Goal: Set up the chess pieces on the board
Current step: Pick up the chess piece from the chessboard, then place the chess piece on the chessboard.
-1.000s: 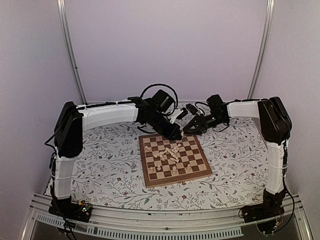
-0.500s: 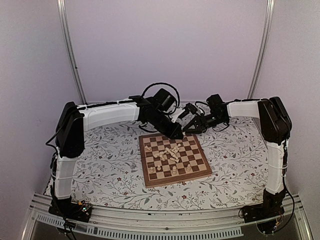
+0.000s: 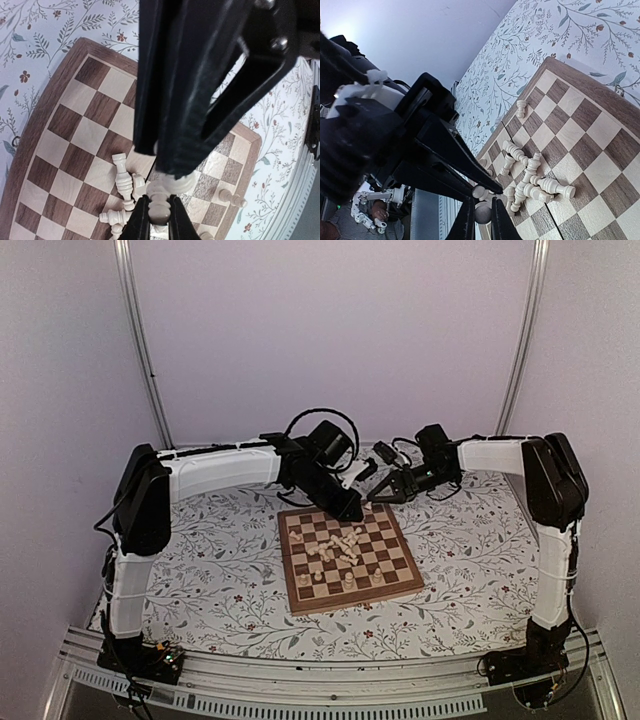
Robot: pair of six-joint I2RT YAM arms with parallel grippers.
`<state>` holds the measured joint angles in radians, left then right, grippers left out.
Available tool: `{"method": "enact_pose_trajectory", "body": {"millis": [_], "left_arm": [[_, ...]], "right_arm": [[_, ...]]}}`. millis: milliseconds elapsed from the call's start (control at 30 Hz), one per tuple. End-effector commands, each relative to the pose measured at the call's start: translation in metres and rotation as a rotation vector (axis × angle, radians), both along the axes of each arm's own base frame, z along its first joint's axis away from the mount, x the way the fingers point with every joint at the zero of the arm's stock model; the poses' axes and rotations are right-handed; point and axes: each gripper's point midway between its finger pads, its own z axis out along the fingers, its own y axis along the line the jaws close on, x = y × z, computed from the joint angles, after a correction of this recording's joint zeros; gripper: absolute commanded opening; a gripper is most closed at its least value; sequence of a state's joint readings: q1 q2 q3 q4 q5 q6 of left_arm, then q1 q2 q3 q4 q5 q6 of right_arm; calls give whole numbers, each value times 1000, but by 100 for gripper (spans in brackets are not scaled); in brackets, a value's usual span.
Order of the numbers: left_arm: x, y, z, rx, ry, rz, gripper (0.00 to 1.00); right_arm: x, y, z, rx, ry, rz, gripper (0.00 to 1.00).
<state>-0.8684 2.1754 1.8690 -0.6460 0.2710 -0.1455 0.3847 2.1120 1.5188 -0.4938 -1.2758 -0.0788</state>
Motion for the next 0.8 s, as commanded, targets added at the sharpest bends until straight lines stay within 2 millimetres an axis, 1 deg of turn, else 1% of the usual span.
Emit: {"method": "enact_pose_trajectory", "body": {"millis": [0,33,67,133,167,200,233,300,333,367,400,433,533,567,667,767], "left_arm": [[-4,12,1,72,-32,-29,6],[-4,17,2,87,-40,-33,6],[-4,22,4,97,-50,-35,6],[0,32,10,108,-67,-34,6],[4,38,13,113,-75,-29,6],[9,43,15,115,-82,-21,6],[16,47,18,108,-84,-3,6],[29,56,18,75,-62,42,6],[35,60,14,75,-52,61,6],[41,63,11,84,-56,79,6],[47,65,8,93,-67,92,6],[51,66,6,102,-81,100,6],[62,70,2,106,-82,127,6],[62,71,2,101,-77,132,6],[61,72,3,74,-77,138,6],[53,75,-1,63,-65,134,6]], "right_arm": [[15,-17,39,-36,-190,-63,5],[20,-22,37,-68,-227,-85,5],[21,-27,40,-94,-270,-104,5],[24,-36,37,-158,-363,-137,5],[23,-40,42,-179,-422,-154,4],[22,-45,39,-202,-464,-169,4],[20,-48,42,-219,-506,-183,4],[13,-54,42,-256,-579,-197,4],[9,-55,41,-274,-623,-195,4],[5,-57,36,-298,-657,-189,4],[-3,-55,37,-311,-701,-181,4],[-11,-54,29,-335,-745,-155,4],[-36,-49,18,-381,-866,-98,4],[-43,-47,16,-386,-901,-84,4],[-55,-49,10,-381,-920,-68,4],[-63,-52,-5,-392,-904,-44,5]]}}
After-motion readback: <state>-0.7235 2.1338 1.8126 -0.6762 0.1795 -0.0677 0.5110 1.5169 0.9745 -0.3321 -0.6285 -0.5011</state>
